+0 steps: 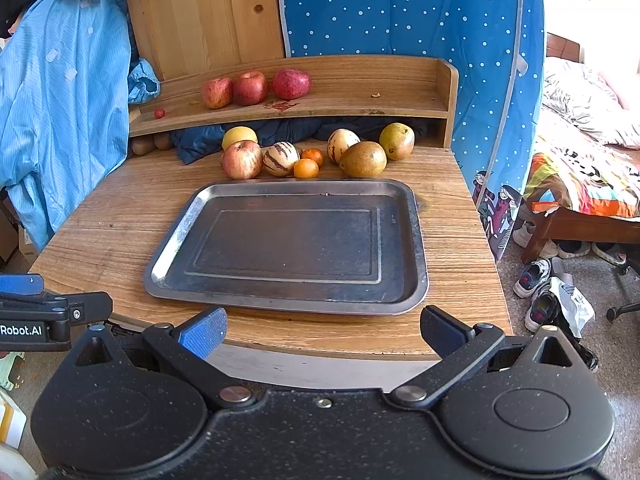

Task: Organize fruits

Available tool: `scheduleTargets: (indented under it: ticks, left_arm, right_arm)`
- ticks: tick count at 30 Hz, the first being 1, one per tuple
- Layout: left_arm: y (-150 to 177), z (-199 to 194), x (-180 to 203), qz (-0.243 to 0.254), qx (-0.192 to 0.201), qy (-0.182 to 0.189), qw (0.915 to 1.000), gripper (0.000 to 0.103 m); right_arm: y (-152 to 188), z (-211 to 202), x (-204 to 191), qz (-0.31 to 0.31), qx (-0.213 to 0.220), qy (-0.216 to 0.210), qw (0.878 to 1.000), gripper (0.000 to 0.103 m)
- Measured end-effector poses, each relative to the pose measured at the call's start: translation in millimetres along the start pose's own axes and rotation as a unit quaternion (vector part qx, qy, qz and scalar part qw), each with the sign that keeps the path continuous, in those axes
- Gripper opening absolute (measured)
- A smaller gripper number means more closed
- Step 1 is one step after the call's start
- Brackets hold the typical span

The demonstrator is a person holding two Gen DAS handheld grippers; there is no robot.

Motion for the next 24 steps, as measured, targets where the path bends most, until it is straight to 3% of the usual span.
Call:
scheduleTargets:
  ticks: [24]
  left_arm:
    - [-7, 9, 21, -0.025, -0.031, -0.021, 0.9990, 0.102]
  right_arm:
    - [-6, 9, 26, -0.012, -0.018, -0.035, 0.999, 0.102]
Point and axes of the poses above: each gripper's, at about its wrist camera, not at the fingertips, and z roughly the way its jaws point, x to its right, y to its underside, the point moved 2 cm from there along z, roughly the way its jaws point, and after that the axes turned 15 degrees about -y, right-handed, at the moved point
